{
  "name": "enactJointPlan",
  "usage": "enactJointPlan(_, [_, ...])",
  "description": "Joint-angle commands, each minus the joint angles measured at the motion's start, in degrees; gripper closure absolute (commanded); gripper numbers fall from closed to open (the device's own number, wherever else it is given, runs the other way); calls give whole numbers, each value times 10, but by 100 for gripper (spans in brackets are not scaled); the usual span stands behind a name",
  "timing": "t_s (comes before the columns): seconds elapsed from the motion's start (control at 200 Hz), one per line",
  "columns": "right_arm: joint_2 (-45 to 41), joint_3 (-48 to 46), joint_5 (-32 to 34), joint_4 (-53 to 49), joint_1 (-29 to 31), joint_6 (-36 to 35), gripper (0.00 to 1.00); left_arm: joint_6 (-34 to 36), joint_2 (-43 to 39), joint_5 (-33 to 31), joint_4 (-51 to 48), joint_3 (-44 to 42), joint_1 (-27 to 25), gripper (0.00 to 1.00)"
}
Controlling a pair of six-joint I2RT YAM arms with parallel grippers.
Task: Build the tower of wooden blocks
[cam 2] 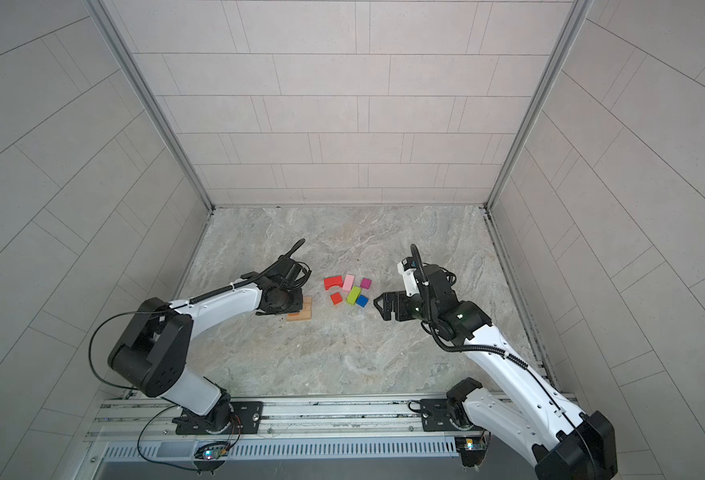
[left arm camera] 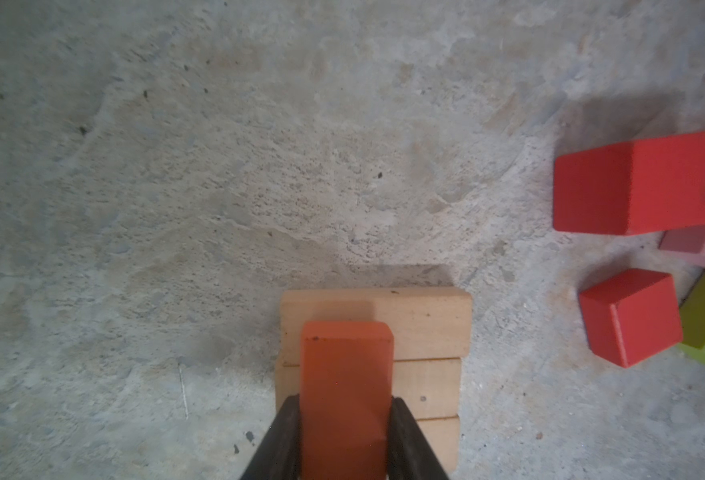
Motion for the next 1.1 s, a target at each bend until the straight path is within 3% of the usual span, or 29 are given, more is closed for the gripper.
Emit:
enactJointPlan(0.0, [-5,11,6,-12,0,-4,1,5,5,-11,-1,-6,3,77])
enactJointPlan(0.65, [-4,12,6,-14,0,-6,1,5,3,-12,4,-13,2,76])
enactJointPlan(1.096, [-6,11,7,-18,0,-7,1,2,6,-11,6,-15,2,63])
